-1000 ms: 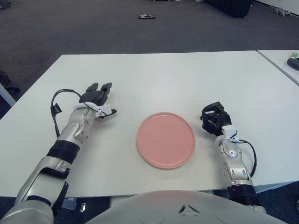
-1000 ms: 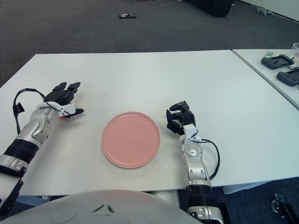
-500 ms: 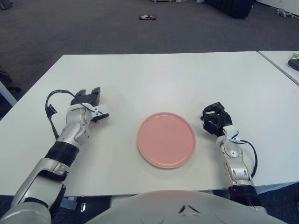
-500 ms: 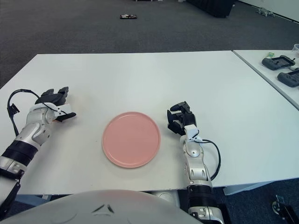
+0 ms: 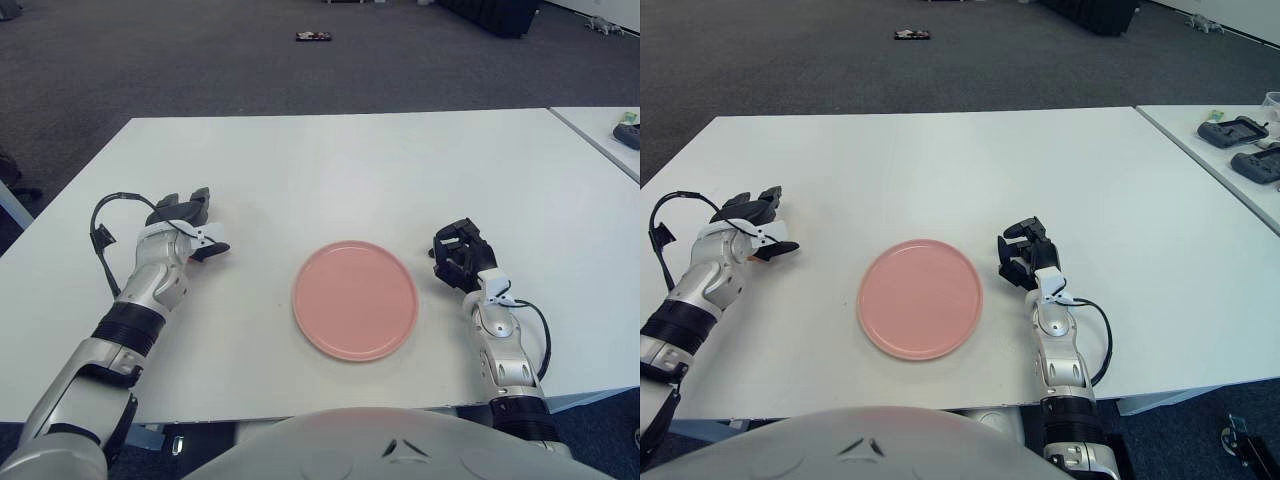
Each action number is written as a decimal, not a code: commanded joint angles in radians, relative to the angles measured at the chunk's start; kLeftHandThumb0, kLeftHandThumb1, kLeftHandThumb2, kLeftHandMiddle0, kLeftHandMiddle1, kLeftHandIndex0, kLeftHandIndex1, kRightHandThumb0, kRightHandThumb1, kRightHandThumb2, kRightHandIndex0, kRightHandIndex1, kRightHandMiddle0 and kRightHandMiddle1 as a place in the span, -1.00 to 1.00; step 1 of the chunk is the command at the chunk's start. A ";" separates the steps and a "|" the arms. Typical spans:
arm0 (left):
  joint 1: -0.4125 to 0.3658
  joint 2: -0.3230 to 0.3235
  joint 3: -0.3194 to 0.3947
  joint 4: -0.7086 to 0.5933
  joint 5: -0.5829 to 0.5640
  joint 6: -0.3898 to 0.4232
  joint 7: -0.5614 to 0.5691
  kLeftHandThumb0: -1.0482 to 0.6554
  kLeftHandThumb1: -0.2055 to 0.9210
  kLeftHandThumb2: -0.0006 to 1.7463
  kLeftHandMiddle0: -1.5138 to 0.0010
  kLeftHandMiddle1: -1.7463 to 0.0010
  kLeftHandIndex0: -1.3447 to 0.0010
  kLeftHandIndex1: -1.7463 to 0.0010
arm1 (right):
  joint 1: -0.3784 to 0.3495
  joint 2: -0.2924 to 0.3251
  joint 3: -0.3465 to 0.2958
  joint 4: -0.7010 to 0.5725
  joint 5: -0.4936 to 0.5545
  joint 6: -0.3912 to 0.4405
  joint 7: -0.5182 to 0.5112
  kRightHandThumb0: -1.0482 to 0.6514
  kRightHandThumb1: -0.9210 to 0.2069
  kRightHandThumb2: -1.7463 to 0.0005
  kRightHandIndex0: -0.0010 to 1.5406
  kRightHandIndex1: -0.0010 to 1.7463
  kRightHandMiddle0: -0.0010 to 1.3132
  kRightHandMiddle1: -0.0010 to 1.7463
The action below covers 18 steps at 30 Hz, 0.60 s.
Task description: Put the apple into the plate.
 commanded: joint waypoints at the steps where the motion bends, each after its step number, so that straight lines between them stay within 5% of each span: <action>1: 0.040 0.004 -0.015 0.027 -0.041 -0.011 -0.057 -1.00 0.53 -0.26 1.00 1.00 1.00 1.00 | 0.005 -0.004 -0.011 0.013 0.007 0.028 0.000 -0.22 -0.54 -0.02 -0.38 0.57 -0.47 1.00; 17: 0.046 0.068 -0.007 0.035 -0.128 -0.121 -0.116 -1.00 0.64 -0.27 1.00 1.00 1.00 1.00 | 0.008 -0.004 -0.008 0.000 -0.005 0.029 -0.008 -0.21 -0.60 0.04 -0.38 0.58 -0.51 1.00; 18: 0.045 0.074 -0.008 0.034 -0.131 -0.127 -0.123 -0.99 0.61 -0.24 1.00 0.86 1.00 0.99 | 0.008 -0.004 -0.008 0.000 -0.006 0.029 -0.009 -0.21 -0.61 0.04 -0.37 0.59 -0.51 1.00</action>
